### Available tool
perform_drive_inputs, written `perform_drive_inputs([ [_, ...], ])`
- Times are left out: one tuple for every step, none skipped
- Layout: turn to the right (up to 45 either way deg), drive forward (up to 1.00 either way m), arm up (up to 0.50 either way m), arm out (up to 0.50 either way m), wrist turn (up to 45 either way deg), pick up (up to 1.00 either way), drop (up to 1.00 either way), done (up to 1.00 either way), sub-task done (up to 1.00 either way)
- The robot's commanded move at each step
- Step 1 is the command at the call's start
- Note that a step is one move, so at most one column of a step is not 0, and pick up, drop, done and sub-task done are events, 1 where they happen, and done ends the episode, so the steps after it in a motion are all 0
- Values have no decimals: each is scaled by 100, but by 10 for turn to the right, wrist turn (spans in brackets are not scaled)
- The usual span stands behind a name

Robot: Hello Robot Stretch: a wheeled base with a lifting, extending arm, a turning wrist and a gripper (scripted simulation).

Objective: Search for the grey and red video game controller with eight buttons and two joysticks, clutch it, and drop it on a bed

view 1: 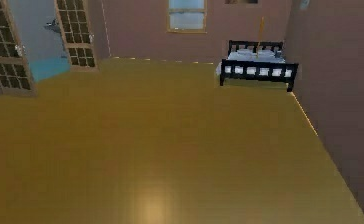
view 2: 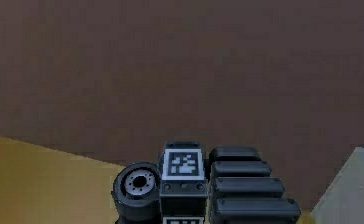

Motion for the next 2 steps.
perform_drive_inputs([
  [0, 100, 0, 0, 0, 0, 0, 0, 0],
  [0, 100, 0, 0, 0, 0, 0, 0, 0],
])
